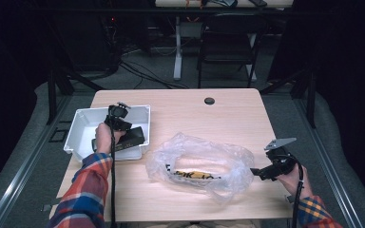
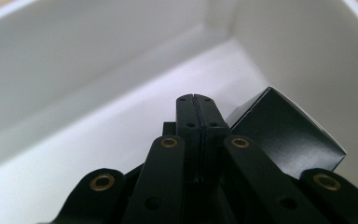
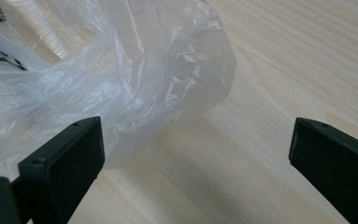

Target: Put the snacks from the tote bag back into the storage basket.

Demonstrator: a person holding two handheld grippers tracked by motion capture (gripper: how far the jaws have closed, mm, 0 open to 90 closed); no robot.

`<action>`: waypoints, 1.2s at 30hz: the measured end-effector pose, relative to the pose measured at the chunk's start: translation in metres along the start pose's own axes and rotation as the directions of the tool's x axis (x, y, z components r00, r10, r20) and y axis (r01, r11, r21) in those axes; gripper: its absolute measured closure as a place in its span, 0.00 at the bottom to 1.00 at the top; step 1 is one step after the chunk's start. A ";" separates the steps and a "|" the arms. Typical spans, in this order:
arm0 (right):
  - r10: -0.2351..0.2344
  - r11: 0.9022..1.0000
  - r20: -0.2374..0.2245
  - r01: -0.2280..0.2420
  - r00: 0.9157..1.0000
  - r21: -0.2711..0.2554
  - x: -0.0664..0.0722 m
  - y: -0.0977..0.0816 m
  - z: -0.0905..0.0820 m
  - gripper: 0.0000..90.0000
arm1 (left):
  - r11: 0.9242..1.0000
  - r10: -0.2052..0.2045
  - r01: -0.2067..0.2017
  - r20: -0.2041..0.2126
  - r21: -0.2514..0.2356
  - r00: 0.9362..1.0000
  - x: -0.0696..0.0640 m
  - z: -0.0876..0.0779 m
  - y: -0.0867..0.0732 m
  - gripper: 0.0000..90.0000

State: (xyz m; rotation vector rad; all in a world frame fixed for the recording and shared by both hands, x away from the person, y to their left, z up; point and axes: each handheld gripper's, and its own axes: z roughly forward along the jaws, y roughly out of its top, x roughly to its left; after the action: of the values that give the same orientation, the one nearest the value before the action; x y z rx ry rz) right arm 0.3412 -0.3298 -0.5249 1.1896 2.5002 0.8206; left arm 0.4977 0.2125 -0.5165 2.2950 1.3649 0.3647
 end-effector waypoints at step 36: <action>0.004 1.000 0.011 -0.004 1.000 -0.021 0.000 0.002 -0.005 0.03 | 0.993 0.041 -0.039 0.020 -0.110 0.999 -0.012 -0.054 -0.014 0.28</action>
State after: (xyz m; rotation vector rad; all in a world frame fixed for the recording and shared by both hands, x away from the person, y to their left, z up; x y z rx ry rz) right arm 0.3402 -0.3307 -0.5202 1.1891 2.4748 0.8366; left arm 0.4580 0.2207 -0.4766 2.2323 1.2580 0.4146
